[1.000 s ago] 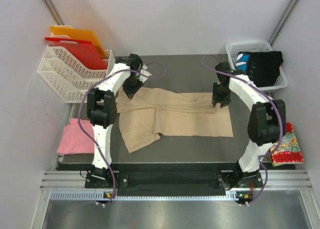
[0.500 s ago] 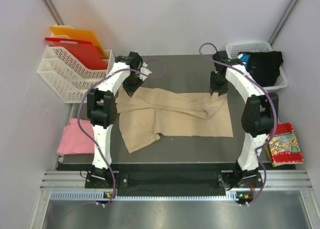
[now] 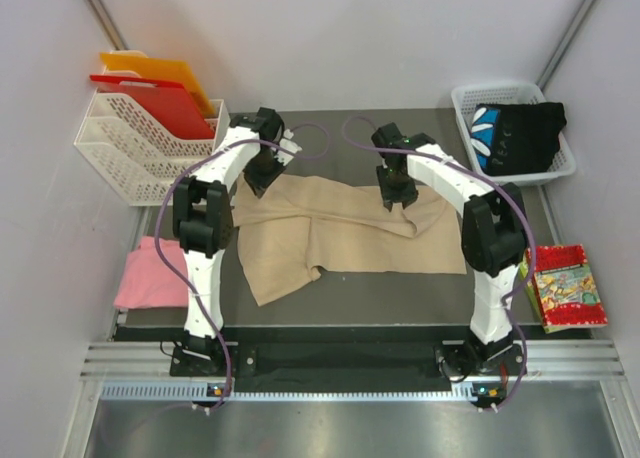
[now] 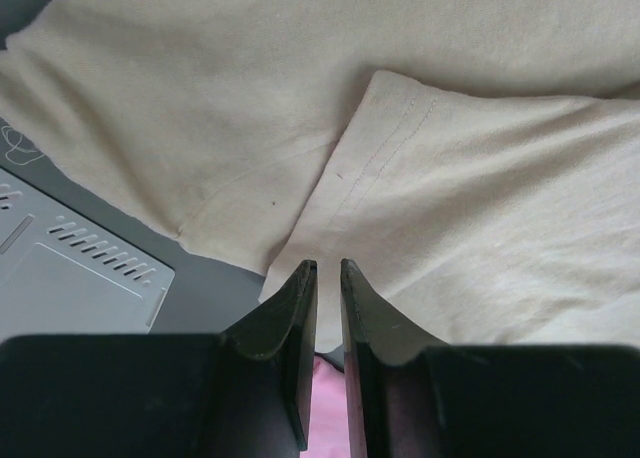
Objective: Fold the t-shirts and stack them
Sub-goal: Fold the tshirt
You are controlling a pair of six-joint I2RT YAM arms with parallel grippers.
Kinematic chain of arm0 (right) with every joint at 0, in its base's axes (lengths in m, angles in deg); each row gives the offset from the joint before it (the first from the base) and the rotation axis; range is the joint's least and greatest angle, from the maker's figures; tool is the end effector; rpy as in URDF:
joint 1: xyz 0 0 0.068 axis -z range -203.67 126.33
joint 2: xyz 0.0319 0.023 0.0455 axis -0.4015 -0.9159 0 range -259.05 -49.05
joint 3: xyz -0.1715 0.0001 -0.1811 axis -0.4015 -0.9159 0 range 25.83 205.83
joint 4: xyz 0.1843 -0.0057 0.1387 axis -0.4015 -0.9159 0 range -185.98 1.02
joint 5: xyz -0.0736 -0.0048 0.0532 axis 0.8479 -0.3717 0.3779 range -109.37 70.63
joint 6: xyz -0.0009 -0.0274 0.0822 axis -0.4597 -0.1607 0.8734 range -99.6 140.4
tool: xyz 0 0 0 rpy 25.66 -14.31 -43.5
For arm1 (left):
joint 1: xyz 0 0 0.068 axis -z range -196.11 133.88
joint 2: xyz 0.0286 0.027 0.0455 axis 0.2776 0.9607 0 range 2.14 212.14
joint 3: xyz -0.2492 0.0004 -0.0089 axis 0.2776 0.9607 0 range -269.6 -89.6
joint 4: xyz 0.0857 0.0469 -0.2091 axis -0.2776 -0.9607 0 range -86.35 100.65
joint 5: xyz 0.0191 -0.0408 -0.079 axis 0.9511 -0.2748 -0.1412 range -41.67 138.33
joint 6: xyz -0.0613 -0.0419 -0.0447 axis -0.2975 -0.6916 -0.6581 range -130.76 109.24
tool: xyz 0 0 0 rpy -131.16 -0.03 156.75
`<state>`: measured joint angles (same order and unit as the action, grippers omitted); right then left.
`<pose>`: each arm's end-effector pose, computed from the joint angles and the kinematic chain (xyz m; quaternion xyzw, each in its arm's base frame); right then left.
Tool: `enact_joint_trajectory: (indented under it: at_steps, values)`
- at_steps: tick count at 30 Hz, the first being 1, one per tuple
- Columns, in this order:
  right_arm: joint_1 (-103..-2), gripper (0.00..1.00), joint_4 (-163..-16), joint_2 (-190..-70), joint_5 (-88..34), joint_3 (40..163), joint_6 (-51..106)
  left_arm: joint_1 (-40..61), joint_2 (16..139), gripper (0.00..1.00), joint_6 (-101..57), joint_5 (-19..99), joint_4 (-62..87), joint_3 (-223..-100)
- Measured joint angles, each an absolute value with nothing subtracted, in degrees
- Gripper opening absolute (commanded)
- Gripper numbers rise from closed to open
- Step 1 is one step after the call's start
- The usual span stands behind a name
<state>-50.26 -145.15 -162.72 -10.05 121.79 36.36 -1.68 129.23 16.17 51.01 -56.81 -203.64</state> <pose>0.3435 0.1580 0.1821 -0.0800 0.9837 -0.0243 0.1594 0.3974 -0.0986 0.1667 0.3502 0.9327 0.0322 0.0796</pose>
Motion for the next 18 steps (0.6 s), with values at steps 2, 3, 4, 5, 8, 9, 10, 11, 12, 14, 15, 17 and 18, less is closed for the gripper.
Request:
enact_joint_trajectory:
  at_steps: [2,3,4,5,8,9,10,11,12,14,15,17,18]
  values:
    - [-50.08,0.4,-145.08,-163.13,-9.42,121.05,36.19,-1.72,129.23,0.2,16.17,51.03,-56.81,-203.57]
    - [-49.8,0.4,-145.02,-163.26,-8.89,120.66,36.08,-1.72,129.2,0.2,16.15,51.03,-56.81,-203.53]
    - [-49.67,0.39,-145.06,-163.33,-8.48,120.44,36.01,-1.74,129.16,0.2,16.17,51.03,-56.79,-203.38]
    - [-49.49,0.4,-145.12,-163.42,-7.91,120.31,35.97,-1.79,129.12,0.2,16.15,51.03,-56.85,-203.24]
    - [-49.01,0.4,-144.73,-164.09,-6.42,120.31,35.93,-1.94,128.99,0.2,16.15,51.01,-56.85,-202.54]
    - [-48.93,0.39,-144.64,-164.47,-6.25,120.31,35.93,-2.01,128.99,0.2,16.15,51.01,-56.83,-202.37]
    - [-48.86,0.39,-144.56,-164.71,-6.16,120.31,35.93,-2.09,128.99,0.2,16.15,51.01,-56.81,-202.15]
    - [-48.82,0.39,-144.38,-165.23,-6.05,120.31,35.95,-2.2,128.99,0.2,16.15,51.01,-56.87,-201.91]
    - [-48.77,0.39,-144.27,-165.87,-6.03,120.31,35.95,-2.29,128.99,0.2,16.17,51.01,-56.92,-201.8]
    - [-48.71,0.39,-144.23,-167.18,-6.05,120.33,35.95,-2.51,128.96,0.2,16.17,51.01,-56.92,-201.65]
    - [-48.66,0.39,-144.25,-167.74,-6.07,120.33,35.95,-2.6,128.92,0.22,16.2,51.03,-56.96,-201.6]
    - [-48.62,0.39,-144.25,-168.99,-6.1,120.33,35.95,-2.92,128.64,0.24,16.26,51.03,-57.03,-201.54]
    - [-48.62,0.39,-144.27,-169.38,-6.1,120.37,35.95,-3.08,128.46,0.26,16.31,51.03,-57.03,-201.52]
